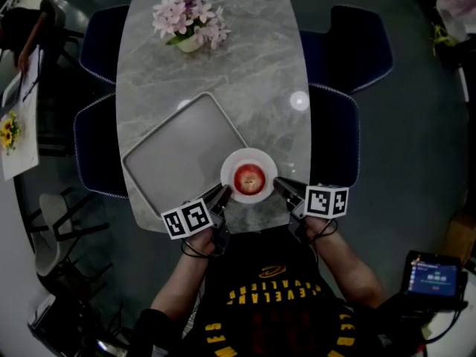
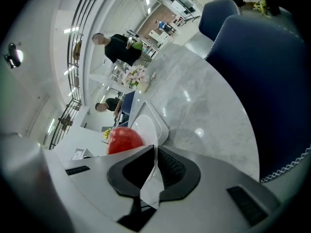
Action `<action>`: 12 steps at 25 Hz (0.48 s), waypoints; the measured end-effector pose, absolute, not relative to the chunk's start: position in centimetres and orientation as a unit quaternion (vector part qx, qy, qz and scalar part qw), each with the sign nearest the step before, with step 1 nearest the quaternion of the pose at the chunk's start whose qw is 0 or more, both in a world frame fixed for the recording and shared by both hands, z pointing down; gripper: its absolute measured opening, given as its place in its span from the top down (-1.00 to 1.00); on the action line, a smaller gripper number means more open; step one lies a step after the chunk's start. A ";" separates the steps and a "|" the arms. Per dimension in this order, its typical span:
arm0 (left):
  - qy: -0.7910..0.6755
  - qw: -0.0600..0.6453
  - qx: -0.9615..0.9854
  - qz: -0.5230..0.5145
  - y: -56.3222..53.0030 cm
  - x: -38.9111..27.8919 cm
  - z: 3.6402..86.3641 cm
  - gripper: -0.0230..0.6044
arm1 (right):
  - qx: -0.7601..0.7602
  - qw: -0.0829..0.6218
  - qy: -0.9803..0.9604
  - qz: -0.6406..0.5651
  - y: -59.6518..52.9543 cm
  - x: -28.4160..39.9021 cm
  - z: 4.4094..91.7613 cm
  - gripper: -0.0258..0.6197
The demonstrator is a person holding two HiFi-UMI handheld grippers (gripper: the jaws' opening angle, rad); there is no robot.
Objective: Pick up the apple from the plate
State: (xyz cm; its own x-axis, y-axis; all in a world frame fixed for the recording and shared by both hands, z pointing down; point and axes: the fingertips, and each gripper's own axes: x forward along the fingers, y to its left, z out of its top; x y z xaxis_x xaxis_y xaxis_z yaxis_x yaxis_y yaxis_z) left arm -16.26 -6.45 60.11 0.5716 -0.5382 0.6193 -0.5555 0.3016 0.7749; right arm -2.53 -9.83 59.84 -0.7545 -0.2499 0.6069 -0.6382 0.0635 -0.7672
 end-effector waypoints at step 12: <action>-0.436 0.660 0.611 0.029 -5.7 -8.6 60.2 0.80 | 0.342 0.134 -0.699 0.614 -7.8 5.4 60.0 0.82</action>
